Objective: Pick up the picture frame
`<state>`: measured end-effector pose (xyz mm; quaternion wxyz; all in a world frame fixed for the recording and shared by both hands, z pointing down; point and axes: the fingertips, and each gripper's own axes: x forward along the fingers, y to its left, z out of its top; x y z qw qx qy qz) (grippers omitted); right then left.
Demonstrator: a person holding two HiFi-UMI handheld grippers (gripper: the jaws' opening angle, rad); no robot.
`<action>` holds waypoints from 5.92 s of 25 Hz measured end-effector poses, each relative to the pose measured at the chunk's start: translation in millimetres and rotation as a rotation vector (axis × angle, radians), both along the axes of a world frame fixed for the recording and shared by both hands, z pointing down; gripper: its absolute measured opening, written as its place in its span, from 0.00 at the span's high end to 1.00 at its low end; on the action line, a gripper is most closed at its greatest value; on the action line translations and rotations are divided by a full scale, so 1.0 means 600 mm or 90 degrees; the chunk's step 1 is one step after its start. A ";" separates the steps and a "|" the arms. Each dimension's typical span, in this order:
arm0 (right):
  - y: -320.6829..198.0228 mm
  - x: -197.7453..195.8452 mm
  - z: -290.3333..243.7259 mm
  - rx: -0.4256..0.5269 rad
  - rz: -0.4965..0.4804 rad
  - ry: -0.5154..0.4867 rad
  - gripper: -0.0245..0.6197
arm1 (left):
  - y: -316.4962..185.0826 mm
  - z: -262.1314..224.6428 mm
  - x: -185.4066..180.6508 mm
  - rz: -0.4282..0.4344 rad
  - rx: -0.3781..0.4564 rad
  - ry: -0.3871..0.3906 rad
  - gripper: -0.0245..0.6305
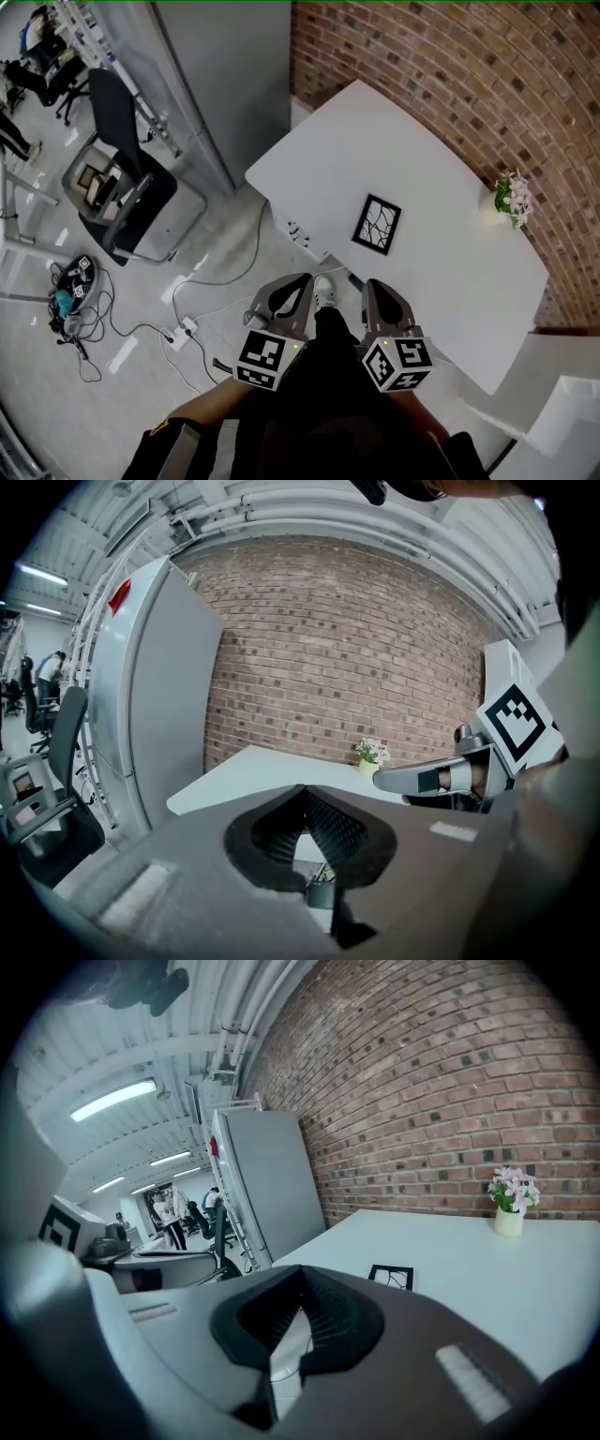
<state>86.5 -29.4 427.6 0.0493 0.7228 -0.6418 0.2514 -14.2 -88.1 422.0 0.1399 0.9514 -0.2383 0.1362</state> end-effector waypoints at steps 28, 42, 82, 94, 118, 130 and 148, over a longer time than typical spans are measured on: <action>-0.076 0.215 0.188 -0.174 0.095 -0.033 0.96 | -0.100 0.171 0.232 0.075 -0.100 -0.103 0.96; -0.068 0.256 0.294 -0.260 0.119 -0.067 0.88 | -0.114 0.285 0.271 0.084 -0.166 -0.175 0.87; -0.078 0.272 0.385 -0.307 0.120 -0.160 0.81 | -0.090 0.394 0.332 0.079 -0.260 -0.230 0.79; -0.101 0.268 0.297 -0.246 0.108 -0.115 0.81 | -0.111 0.307 0.323 0.051 -0.205 -0.172 0.82; -0.149 0.113 -0.014 -0.046 0.031 0.007 0.82 | -0.140 -0.011 0.150 -0.066 -0.060 -0.010 0.83; -0.123 0.014 -0.113 0.034 -0.001 0.070 0.82 | -0.111 -0.103 0.047 -0.102 0.009 0.033 0.83; -0.078 -0.033 -0.117 0.050 0.001 0.064 0.84 | -0.067 -0.111 -0.004 -0.115 0.031 0.035 0.83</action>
